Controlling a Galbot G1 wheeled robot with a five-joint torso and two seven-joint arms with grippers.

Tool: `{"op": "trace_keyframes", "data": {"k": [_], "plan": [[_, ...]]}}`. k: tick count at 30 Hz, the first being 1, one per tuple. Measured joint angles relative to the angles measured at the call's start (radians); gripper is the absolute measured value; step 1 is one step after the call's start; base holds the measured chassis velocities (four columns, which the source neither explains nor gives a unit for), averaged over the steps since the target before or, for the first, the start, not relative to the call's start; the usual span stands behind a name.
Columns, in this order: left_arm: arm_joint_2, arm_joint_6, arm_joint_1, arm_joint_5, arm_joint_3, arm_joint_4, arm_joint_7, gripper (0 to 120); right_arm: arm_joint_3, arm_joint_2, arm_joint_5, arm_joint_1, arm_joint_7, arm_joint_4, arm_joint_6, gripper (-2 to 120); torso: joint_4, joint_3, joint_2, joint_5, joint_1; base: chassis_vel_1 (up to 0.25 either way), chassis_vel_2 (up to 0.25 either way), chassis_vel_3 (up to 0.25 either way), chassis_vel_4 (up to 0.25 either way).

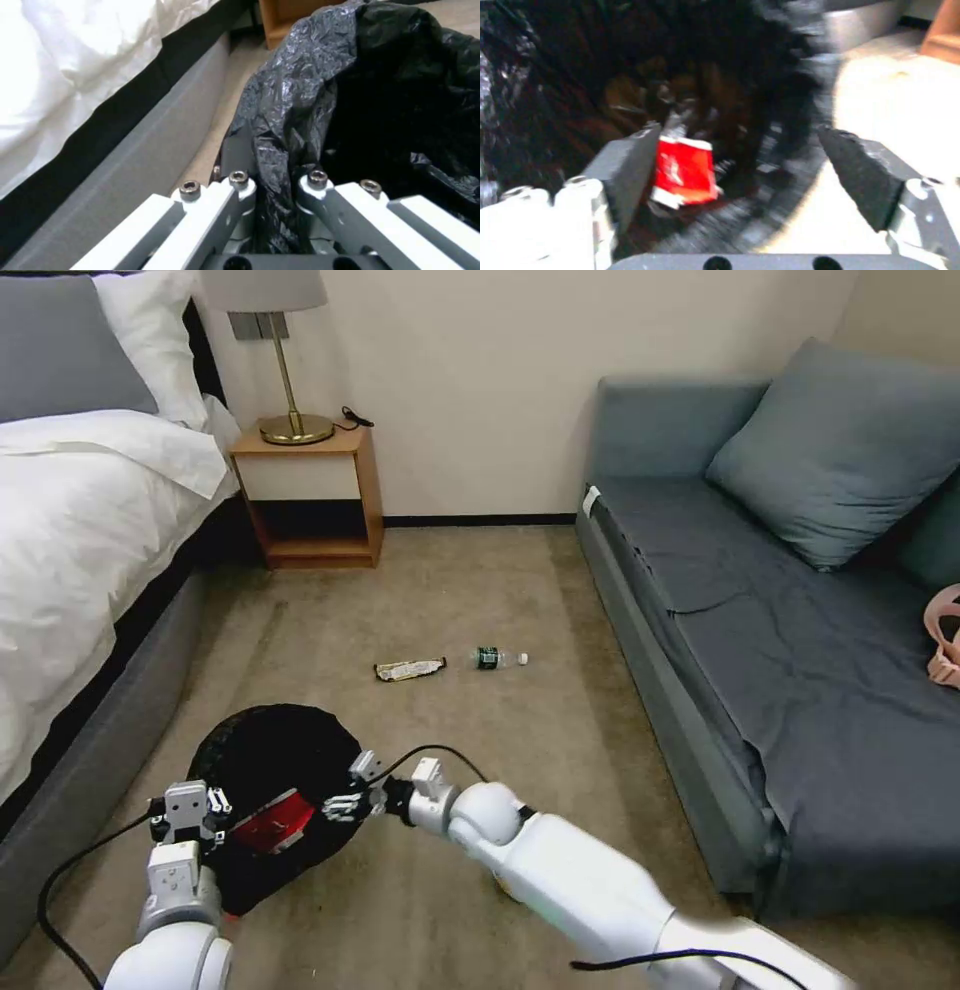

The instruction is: Pick up the trash bin, then pick up the garbage on the floor and place it into the trash bin.

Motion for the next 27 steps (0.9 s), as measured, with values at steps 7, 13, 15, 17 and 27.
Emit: {"op": "trace_keyframes", "data": {"k": [7, 13, 15, 17, 27], "plan": [[0.020, -0.017, 0.004, -0.015, -0.011, 0.022, -0.004, 4, 0.020, -0.211, 0.012, 0.000, 0.021, 0.140, -0.057, 99, 0.0003, 0.000, 0.000, 0.0000, 0.000, 0.000, 0.000, 0.000, 0.000], [0.044, -0.020, 0.003, -0.023, -0.020, 0.052, -0.005, 4, 0.044, -0.423, 0.007, -0.056, 0.028, 0.232, -0.160, 100, -0.0003, 0.000, 0.000, 0.0001, 0.000, 0.000, 0.000, 0.000, 0.000], [0.048, -0.022, 0.004, -0.025, -0.022, 0.057, -0.006, 4, 0.046, -0.446, 0.004, -0.073, 0.027, 0.238, -0.168, 100, 0.0000, 0.000, 0.000, 0.0000, 0.000, 0.000, 0.000, 0.000, 0.000], [0.053, -0.028, 0.004, -0.028, -0.024, 0.071, -0.011, 4, 0.049, -0.485, -0.010, -0.124, 0.019, 0.242, -0.174, 100, 0.0002, 0.000, 0.000, 0.0001, 0.000, 0.000, 0.000, 0.000, 0.000], [0.038, -0.034, 0.011, -0.029, -0.005, 0.070, -0.013, 4, 0.129, -0.461, -0.105, -0.302, -0.009, 0.149, -0.147, 100, 0.0000, 0.000, 0.000, -0.0003, 0.000, 0.000, 0.000, 0.000, 0.000]]}}
